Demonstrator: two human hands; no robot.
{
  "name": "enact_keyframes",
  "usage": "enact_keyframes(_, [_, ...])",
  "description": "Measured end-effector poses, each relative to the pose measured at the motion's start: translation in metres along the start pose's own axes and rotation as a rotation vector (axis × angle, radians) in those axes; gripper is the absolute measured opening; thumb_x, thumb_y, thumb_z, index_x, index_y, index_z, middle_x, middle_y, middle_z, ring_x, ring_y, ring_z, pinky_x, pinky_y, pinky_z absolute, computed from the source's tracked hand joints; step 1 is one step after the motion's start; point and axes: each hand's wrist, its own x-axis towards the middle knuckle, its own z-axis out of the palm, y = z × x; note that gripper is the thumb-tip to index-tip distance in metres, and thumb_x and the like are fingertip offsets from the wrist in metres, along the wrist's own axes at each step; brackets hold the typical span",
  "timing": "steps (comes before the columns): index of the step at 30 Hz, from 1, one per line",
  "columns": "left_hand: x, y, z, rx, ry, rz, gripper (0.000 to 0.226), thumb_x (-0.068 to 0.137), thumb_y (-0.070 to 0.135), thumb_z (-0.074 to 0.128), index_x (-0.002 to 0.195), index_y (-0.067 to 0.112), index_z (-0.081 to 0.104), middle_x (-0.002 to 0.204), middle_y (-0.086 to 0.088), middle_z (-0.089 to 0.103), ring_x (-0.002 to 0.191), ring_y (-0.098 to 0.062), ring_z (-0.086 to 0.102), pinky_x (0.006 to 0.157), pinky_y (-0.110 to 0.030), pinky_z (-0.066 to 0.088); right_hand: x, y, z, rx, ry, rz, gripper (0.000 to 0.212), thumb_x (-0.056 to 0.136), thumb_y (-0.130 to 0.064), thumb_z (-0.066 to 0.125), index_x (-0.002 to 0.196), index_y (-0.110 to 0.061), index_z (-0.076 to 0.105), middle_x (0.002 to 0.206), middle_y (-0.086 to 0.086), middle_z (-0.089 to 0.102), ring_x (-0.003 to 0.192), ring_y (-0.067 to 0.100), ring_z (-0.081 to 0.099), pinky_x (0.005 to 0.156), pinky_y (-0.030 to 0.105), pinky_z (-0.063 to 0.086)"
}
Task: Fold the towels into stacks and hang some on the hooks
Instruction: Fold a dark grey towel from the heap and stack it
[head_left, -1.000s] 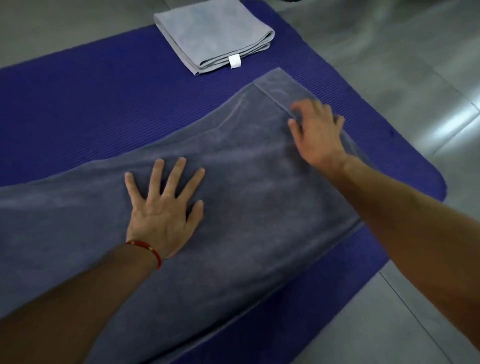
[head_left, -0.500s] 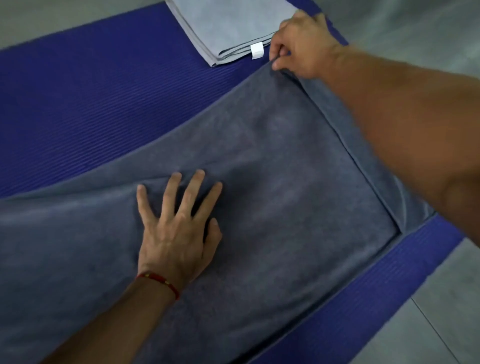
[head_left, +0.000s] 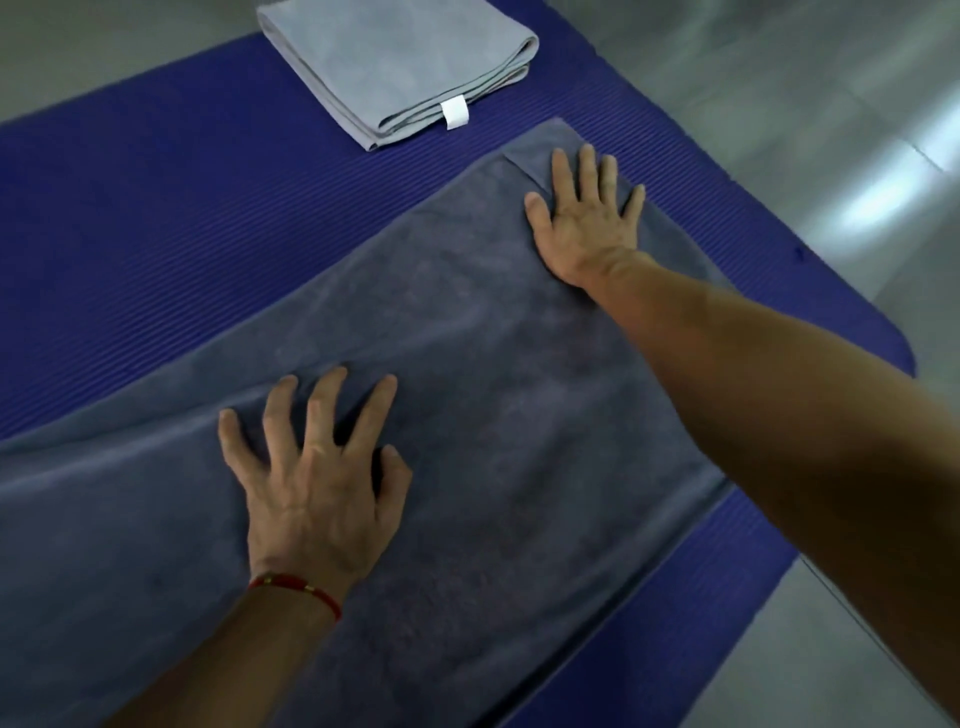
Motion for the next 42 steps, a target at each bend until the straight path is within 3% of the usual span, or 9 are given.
enact_keyframes(3, [0.0, -0.002, 0.0, -0.007, -0.009, -0.007, 0.059, 0.092, 0.044, 0.037, 0.149, 0.031, 0.048, 0.152, -0.009, 0.041, 0.14, -0.042, 0.031, 0.108, -0.077, 0.017, -0.03, -0.028, 0.007, 0.015, -0.003, 0.061, 0.076, 0.102, -0.063, 0.011, 0.163, -0.022, -0.008, 0.17, 0.011, -0.014, 0.155, 0.037, -0.016, 0.119, 0.069, -0.008])
enact_keyframes(10, [-0.001, -0.005, 0.004, -0.15, 0.066, -0.065, 0.066, 0.089, 0.044, 0.038, 0.151, 0.023, 0.04, 0.155, -0.009, 0.036, 0.143, -0.035, 0.03, 0.115, -0.072, 0.015, -0.145, -0.089, 0.039, 0.136, 0.0, -0.094, 0.073, 0.104, -0.06, 0.012, 0.163, -0.021, -0.005, 0.17, 0.011, -0.014, 0.155, 0.032, -0.02, 0.12, 0.063, -0.013])
enact_keyframes(16, [-0.016, -0.043, 0.0, -0.504, 0.14, -0.117, 0.061, 0.096, 0.032, 0.028, 0.149, 0.004, 0.04, 0.155, -0.016, 0.039, 0.143, -0.033, 0.033, 0.125, -0.042, 0.018, -0.277, -0.146, 0.074, 0.069, 0.033, -0.336, 0.07, 0.103, -0.056, 0.009, 0.163, -0.023, -0.006, 0.17, 0.014, -0.011, 0.155, 0.038, -0.018, 0.119, 0.067, -0.008])
enact_keyframes(22, [-0.04, -0.18, -0.031, -0.072, 0.11, -0.308, 0.044, 0.105, 0.037, 0.034, 0.144, 0.025, 0.051, 0.147, -0.002, 0.051, 0.126, -0.033, 0.045, 0.099, -0.055, 0.037, -0.364, -0.21, 0.092, 0.091, 0.027, -0.486, 0.072, 0.1, -0.058, 0.023, 0.164, -0.024, 0.015, 0.17, 0.016, 0.003, 0.155, 0.043, -0.007, 0.119, 0.069, -0.002])
enact_keyframes(25, [-0.032, -0.234, -0.042, -0.035, -0.001, -0.329, 0.041, 0.106, 0.039, 0.034, 0.136, 0.025, 0.057, 0.139, -0.002, 0.057, 0.127, -0.032, 0.046, 0.1, -0.056, 0.038, -0.376, -0.22, 0.095, 0.089, 0.022, -0.472, 0.074, 0.099, -0.059, 0.026, 0.163, -0.023, 0.017, 0.17, 0.013, 0.005, 0.156, 0.04, -0.005, 0.12, 0.068, -0.001])
enact_keyframes(30, [0.004, -0.211, -0.04, -0.129, -0.104, -0.124, 0.033, 0.106, 0.034, 0.04, 0.129, 0.021, 0.06, 0.139, -0.002, 0.054, 0.127, -0.029, 0.043, 0.099, -0.053, 0.04, -0.374, -0.216, 0.094, 0.08, 0.027, -0.464, 0.075, 0.098, -0.058, 0.029, 0.163, -0.024, 0.019, 0.17, 0.013, 0.007, 0.156, 0.04, -0.002, 0.121, 0.068, 0.002])
enact_keyframes(34, [0.041, -0.17, -0.034, -0.141, -0.14, -0.251, 0.033, 0.101, 0.036, 0.051, 0.127, 0.015, 0.057, 0.133, -0.009, 0.049, 0.128, -0.031, 0.041, 0.104, -0.058, 0.037, -0.373, -0.216, 0.094, 0.088, 0.033, -0.459, 0.073, 0.098, -0.057, 0.03, 0.163, -0.025, 0.02, 0.171, 0.012, 0.01, 0.157, 0.039, -0.001, 0.121, 0.067, 0.003])
enact_keyframes(38, [0.072, -0.171, -0.041, -0.018, -0.274, -0.197, 0.034, 0.103, 0.03, 0.047, 0.131, 0.011, 0.054, 0.137, -0.012, 0.048, 0.13, -0.033, 0.044, 0.106, -0.06, 0.035, -0.374, -0.215, 0.094, 0.11, 0.041, -0.454, 0.071, 0.098, -0.056, 0.029, 0.163, -0.026, 0.019, 0.171, 0.012, 0.009, 0.157, 0.038, 0.0, 0.122, 0.066, 0.003])
enact_keyframes(42, [0.079, -0.187, -0.042, 0.107, -0.133, -0.21, 0.031, 0.104, 0.023, 0.043, 0.13, 0.007, 0.047, 0.133, -0.017, 0.055, 0.127, -0.039, 0.047, 0.103, -0.06, 0.036, -0.376, -0.214, 0.093, 0.152, 0.076, -0.454, 0.069, 0.099, -0.052, 0.032, 0.161, -0.024, 0.026, 0.17, 0.01, 0.016, 0.157, 0.032, 0.01, 0.123, 0.065, 0.007])
